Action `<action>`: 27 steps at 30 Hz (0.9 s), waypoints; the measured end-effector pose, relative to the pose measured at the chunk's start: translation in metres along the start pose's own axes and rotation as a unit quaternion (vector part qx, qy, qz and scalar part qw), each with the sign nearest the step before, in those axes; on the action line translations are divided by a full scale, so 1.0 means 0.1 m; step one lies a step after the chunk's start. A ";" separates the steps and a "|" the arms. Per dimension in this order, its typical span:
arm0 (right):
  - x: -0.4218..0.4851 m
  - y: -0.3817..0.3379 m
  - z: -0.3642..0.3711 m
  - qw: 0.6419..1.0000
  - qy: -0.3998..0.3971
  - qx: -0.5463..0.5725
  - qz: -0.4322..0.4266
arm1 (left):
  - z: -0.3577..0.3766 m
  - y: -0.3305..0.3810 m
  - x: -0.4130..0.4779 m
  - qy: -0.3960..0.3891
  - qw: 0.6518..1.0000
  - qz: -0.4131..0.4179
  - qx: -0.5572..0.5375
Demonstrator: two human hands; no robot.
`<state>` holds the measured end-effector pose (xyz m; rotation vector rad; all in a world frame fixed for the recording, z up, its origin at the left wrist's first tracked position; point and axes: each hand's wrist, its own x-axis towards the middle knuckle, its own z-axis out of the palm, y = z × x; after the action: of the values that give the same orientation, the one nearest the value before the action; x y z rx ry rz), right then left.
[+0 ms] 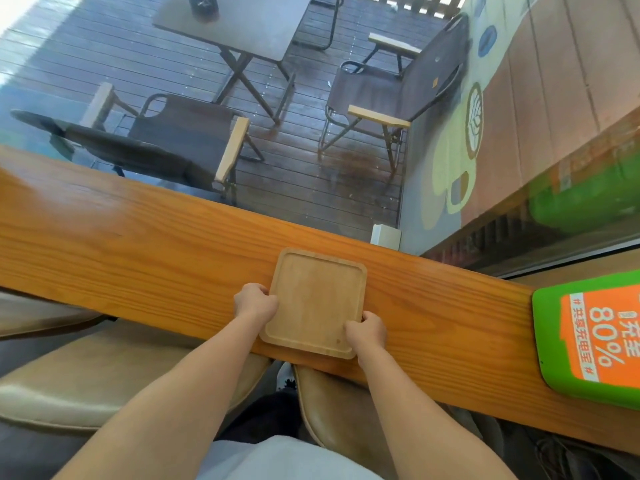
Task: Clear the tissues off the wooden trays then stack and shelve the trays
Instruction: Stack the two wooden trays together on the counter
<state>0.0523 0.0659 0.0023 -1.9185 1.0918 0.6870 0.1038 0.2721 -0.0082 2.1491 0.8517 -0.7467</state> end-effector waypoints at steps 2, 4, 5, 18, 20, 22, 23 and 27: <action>-0.03 -0.02 0.04 0.999 0.004 0.036 0.012 | 0.05 0.01 0.01 0.003 1.000 -0.020 -0.024; -0.04 -0.06 0.03 0.998 -0.002 0.055 0.029 | 0.07 0.04 0.00 0.000 0.998 -0.043 -0.040; -0.04 -0.08 0.01 0.997 -0.009 0.057 0.042 | 0.08 0.07 -0.01 0.001 0.998 -0.054 -0.042; -0.22 -0.06 -0.27 0.982 -0.054 0.144 0.113 | 0.10 0.29 -0.22 -0.151 0.988 -0.033 -0.013; -0.31 -0.07 -0.46 0.978 -0.038 0.180 0.101 | 0.09 0.48 -0.31 -0.167 0.985 -0.004 -0.037; -0.39 -0.06 -0.72 0.971 -0.007 0.223 0.083 | 0.14 0.77 -0.45 -0.178 0.983 0.038 -0.038; -0.43 -0.04 -0.87 0.966 0.007 0.247 0.076 | 0.19 0.93 -0.55 -0.188 0.979 0.062 -0.036; -0.61 0.31 -1.53 0.924 0.082 0.370 0.050 | 0.59 1.52 -1.00 -0.263 0.953 0.153 -0.003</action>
<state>0.0057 -0.0464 0.1178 -1.2804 1.3212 0.1143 0.1406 0.1098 0.0870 1.8741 0.2348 -1.0764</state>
